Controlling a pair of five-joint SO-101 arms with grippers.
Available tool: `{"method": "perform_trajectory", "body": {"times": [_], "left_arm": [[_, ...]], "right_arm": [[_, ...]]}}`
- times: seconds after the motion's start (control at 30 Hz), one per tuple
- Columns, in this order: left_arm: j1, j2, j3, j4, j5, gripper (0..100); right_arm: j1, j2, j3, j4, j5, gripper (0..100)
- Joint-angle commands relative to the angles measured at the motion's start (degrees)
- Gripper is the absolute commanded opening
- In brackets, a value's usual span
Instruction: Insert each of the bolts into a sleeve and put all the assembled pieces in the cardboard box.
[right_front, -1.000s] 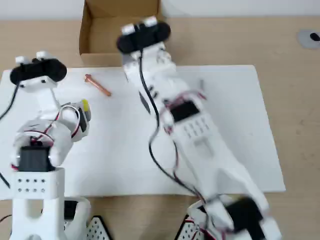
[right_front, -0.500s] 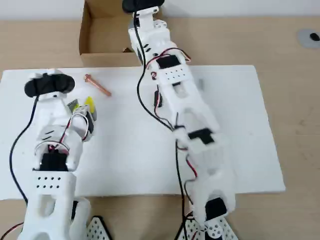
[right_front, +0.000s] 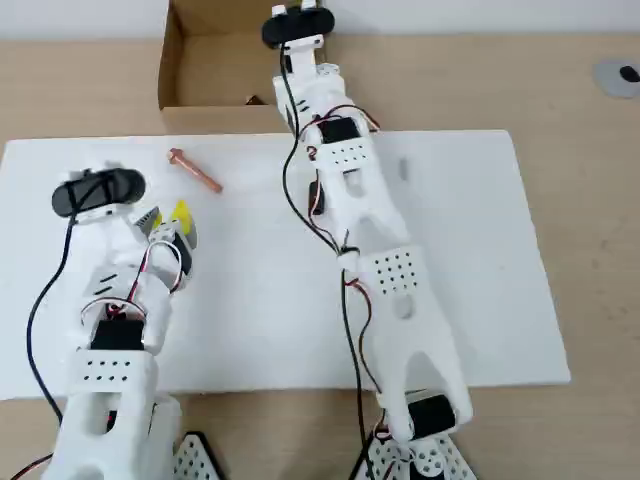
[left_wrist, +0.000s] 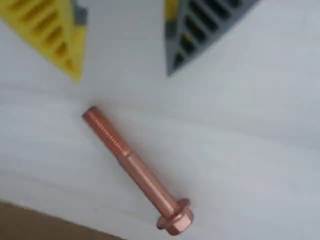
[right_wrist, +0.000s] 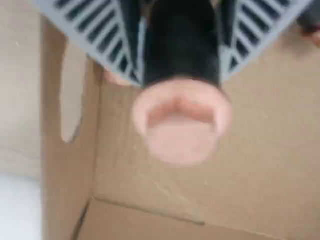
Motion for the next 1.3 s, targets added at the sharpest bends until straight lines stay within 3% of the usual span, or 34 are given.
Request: {"method": "perform_trajectory", "body": {"times": [0.0,0.3,0.4,0.57,0.9,1.07,1.2,1.27], "left_arm": [[-0.97,-1.27,1.49,-5.1,4.13,12],[-0.53,-1.36,11.87,-26.11,5.54,12],[-0.53,-1.36,13.54,-29.98,4.84,12],[-0.44,-1.36,14.59,-32.79,-0.53,12],[-0.44,-1.36,14.42,-33.23,-3.34,12],[-0.35,-1.36,14.15,-32.97,-2.46,12],[-0.79,-0.92,12.75,-31.47,3.87,12],[-1.49,-0.84,8.88,-23.3,4.04,13]], "right_arm": [[1.71,0.48,-9.71,3.69,-0.62,1.2],[2.15,2.15,-13.41,12.48,-0.44,1.3],[2.15,2.15,-13.32,12.48,0.18,1.6],[1.71,2.07,-13.32,14.51,1.67,11.1],[1.71,1.98,-14.99,21.1,1.32,28.0],[0.84,1.89,-24.84,31.82,1.05,29.3],[0.22,-5.49,-24.66,41.76,-8.09,29.3],[0.22,-10.77,-24.48,48.26,-11.52,29.3]]}}
